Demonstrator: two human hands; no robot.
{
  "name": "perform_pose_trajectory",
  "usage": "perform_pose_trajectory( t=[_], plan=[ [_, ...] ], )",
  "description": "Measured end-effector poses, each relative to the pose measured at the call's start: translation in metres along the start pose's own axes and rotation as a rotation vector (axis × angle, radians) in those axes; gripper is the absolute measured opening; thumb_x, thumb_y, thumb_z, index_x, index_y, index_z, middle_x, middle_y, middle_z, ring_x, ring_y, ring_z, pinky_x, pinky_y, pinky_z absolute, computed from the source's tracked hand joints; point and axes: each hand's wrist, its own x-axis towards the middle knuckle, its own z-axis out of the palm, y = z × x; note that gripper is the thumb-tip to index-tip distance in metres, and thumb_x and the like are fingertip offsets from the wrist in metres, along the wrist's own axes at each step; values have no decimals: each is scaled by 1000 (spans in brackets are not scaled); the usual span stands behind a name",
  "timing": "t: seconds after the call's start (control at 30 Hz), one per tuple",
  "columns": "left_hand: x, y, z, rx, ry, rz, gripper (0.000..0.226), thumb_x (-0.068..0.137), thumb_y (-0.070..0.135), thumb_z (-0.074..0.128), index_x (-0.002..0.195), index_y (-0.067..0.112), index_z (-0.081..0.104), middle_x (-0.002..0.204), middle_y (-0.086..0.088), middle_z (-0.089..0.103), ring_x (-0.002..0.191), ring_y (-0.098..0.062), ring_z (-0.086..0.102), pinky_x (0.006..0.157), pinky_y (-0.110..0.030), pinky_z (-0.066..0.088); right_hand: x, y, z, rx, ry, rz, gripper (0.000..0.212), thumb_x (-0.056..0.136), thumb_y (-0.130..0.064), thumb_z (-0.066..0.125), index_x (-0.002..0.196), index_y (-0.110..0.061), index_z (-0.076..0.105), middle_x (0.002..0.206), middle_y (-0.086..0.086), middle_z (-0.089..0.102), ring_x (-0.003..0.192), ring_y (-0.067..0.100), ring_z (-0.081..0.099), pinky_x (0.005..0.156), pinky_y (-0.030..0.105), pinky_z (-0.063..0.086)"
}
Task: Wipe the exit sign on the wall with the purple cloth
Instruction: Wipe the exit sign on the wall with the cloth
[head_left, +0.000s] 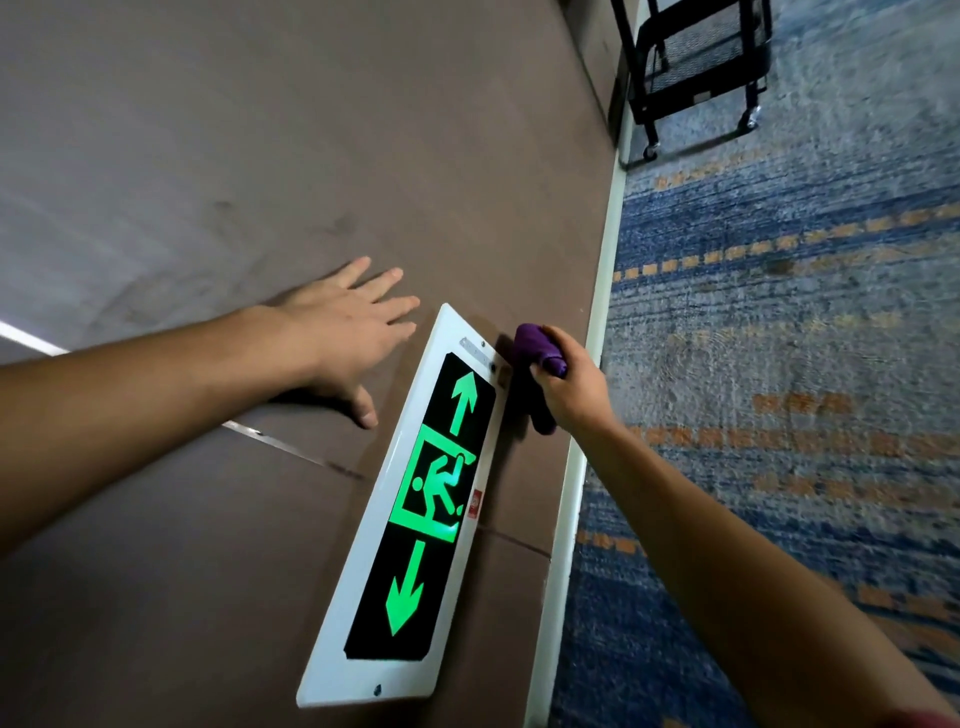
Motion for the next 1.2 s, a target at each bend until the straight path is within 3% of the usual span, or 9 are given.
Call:
perform_pose_trajectory(
  t=[0.1,0.23,0.47,0.63,0.7,0.77,0.93,1.03,1.2],
  plan=[
    [3,2,-1,14,6,13,125,73,88,54,163,16,6,172,-3,-7,156,-31,-17,126,-54,-6,1,3,10,-20,-52,-40,58,94,-11,66,148,-26,51,147,2,58,132,24,56,116,44,42],
    [6,7,-4,16,-5,14,123,75,85,56,163,14,8,172,-4,-4,157,-29,-15,125,-56,-6,-12,9,17,-106,-90,-132,61,91,-7,67,148,-22,53,153,2,53,137,26,53,115,34,41],
    [6,5,-7,19,7,6,119,76,84,56,163,17,10,172,-4,-6,157,-30,-14,126,-54,-4,-58,20,21,-107,-116,-139,58,89,-8,68,143,-28,58,151,-3,55,130,22,58,110,34,47],
    [2,8,-2,18,47,-18,118,77,85,53,163,17,12,172,-4,-2,158,-30,-11,126,-55,-2,-78,30,19,-63,-118,-85,58,87,-7,69,139,-30,61,140,-5,63,119,18,62,105,44,54],
    [1,9,1,10,64,-36,116,77,85,53,163,17,14,172,-4,1,158,-29,-9,126,-55,-1,-72,24,15,-44,-89,-50,62,87,-8,69,143,-30,56,137,-4,64,116,17,64,104,45,55],
    [-1,7,2,-9,70,-44,114,77,84,54,162,18,17,172,-2,4,158,-28,-8,126,-55,-2,-60,10,12,-16,-39,-19,73,88,-9,70,153,-26,43,147,0,58,126,20,61,112,45,50],
    [0,-3,-2,-67,108,-56,105,76,83,57,160,28,27,172,-1,10,158,-29,-7,126,-57,-1,-22,-41,10,-70,46,-210,82,81,-9,72,156,-20,39,161,7,41,142,25,47,120,38,37],
    [-4,-5,1,-79,122,-60,103,76,84,55,160,31,26,171,-1,11,158,-30,-6,126,-56,-2,-13,-64,19,-119,-1,-300,91,81,-13,76,158,-32,32,169,6,26,146,28,42,108,31,36],
    [-2,-6,-2,-126,140,-51,100,76,81,59,159,31,30,171,0,12,158,-30,-5,126,-54,-2,-27,-47,36,-241,-30,-437,72,90,-14,73,153,-33,45,167,1,33,149,28,40,115,48,46]
  ],
)
